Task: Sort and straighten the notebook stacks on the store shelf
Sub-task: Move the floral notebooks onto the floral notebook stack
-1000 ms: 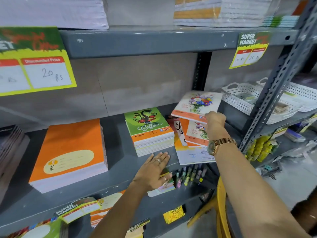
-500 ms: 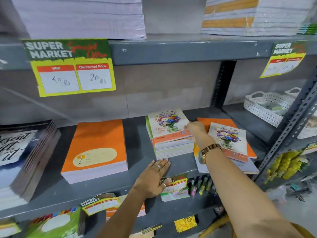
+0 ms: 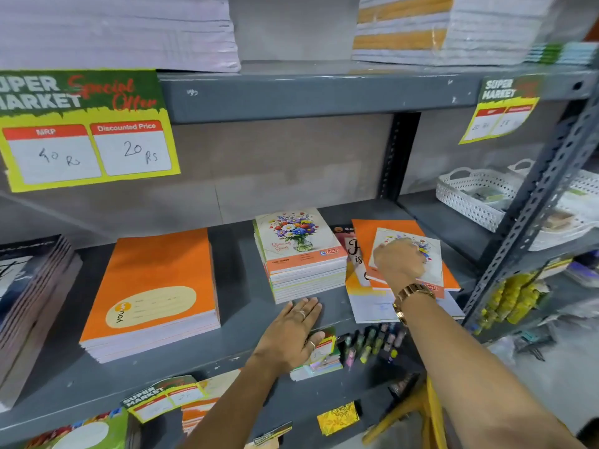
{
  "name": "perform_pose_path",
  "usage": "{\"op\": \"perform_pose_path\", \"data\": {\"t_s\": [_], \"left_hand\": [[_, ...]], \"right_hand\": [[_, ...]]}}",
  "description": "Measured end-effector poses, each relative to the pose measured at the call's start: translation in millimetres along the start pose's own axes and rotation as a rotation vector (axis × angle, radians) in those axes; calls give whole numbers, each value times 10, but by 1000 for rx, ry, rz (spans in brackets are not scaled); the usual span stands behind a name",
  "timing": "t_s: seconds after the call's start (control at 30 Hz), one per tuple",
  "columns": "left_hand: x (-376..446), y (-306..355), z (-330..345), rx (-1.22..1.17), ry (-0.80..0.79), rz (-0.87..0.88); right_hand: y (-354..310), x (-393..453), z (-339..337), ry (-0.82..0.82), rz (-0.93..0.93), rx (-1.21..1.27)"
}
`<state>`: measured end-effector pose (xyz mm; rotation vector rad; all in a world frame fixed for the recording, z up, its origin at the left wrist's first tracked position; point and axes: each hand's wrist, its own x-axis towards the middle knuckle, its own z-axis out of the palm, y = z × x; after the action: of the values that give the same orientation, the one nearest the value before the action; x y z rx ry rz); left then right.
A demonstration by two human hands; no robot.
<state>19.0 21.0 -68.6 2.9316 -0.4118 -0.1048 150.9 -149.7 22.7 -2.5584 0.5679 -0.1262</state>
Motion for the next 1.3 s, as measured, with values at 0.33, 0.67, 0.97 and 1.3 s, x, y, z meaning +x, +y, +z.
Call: {"op": "perform_pose_path", "data": {"t_s": [0.33,0.67,0.97,1.3], "left_hand": [[334,234,88,23,15,18],[322,209,123,16,41,23],[173,131,100,45,4,-7],[-191,-125,74,37,46,-91]], "right_hand": [[665,270,-146,-162,116,-142],[502,251,-292,-65,87,-40],[-59,-4,-612,244,-138,297],[-643,-200,-518,-41,-155,527]]}}
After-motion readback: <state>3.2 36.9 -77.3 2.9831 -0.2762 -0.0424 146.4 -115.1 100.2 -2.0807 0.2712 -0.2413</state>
